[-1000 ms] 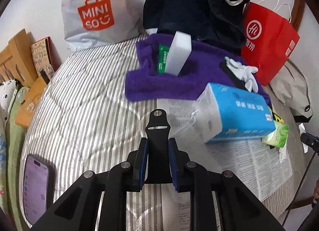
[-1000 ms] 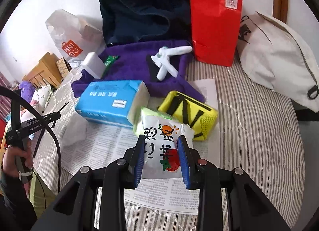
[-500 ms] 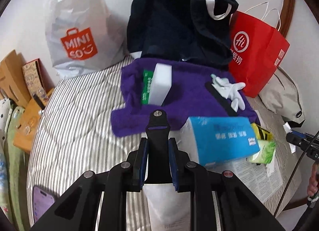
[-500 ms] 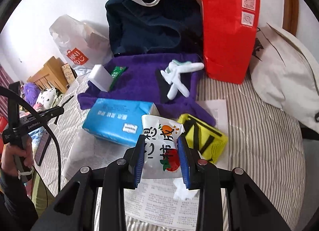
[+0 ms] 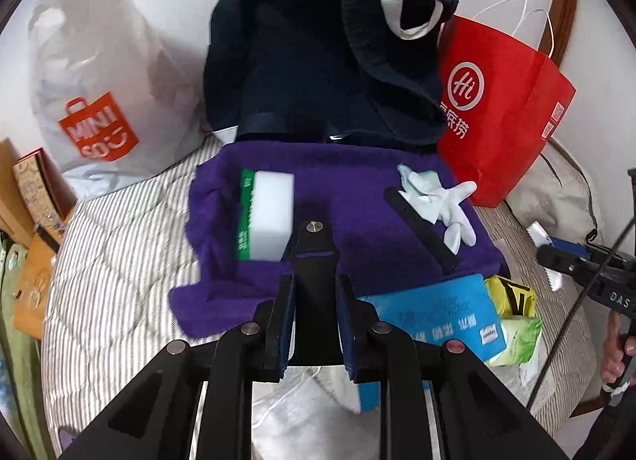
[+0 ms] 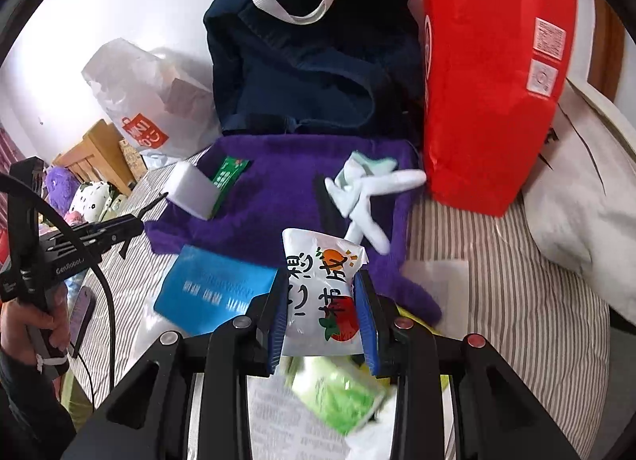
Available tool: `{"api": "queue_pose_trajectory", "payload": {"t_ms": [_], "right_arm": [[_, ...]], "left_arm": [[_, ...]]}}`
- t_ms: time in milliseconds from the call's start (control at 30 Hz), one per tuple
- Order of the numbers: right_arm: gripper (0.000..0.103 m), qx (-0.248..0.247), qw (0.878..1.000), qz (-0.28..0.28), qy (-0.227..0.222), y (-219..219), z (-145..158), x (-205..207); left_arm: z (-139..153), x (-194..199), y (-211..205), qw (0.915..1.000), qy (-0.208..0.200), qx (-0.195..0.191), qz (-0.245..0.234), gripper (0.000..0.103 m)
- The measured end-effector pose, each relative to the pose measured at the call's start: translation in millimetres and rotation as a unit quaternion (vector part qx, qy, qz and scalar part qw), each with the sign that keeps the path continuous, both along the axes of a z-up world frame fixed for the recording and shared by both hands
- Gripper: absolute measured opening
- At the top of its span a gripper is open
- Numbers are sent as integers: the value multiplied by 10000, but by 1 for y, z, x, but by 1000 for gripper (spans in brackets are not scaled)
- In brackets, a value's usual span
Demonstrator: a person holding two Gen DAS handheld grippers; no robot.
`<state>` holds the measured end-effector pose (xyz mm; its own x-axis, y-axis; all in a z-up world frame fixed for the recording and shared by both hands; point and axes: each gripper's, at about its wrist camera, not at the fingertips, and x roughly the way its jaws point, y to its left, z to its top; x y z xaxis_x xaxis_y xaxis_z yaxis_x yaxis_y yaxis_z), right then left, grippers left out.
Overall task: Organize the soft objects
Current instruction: 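Carry the strap piece and tomato-print packet onto the purple towel with both tools, then open the right tool to drop the packet while the left tool releases the strap on the towel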
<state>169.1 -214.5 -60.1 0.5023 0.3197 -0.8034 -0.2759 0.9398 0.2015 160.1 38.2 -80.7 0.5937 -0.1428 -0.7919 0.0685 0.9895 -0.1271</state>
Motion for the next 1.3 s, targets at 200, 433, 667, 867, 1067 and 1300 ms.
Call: {"api": "queue_pose_trajectory", "payload": {"t_ms": [200, 433, 667, 867, 1067, 1300], "right_arm": [[32, -10, 10000, -14, 58, 5, -7, 29], [32, -42, 9998, 1, 214, 11, -25, 61], [32, -220, 9986, 39, 478, 16, -50, 86], [32, -324, 9972, 58, 673, 17, -67, 99], [32, -331, 9965, 100, 756, 20, -75, 105], [35, -296, 9958, 142, 850, 20, -80, 107]], "left_arm": [[-5, 23, -13, 9999, 52, -37, -150, 20], [-15, 52, -23, 9996, 160, 42, -235, 20], [-36, 71, -28, 9989, 367, 55, -284, 20], [-50, 83, -29, 9983, 526, 68, -253, 20], [-59, 91, -29, 9976, 643, 111, -238, 20], [-69, 98, -27, 9969, 752, 136, -167, 21]]}}
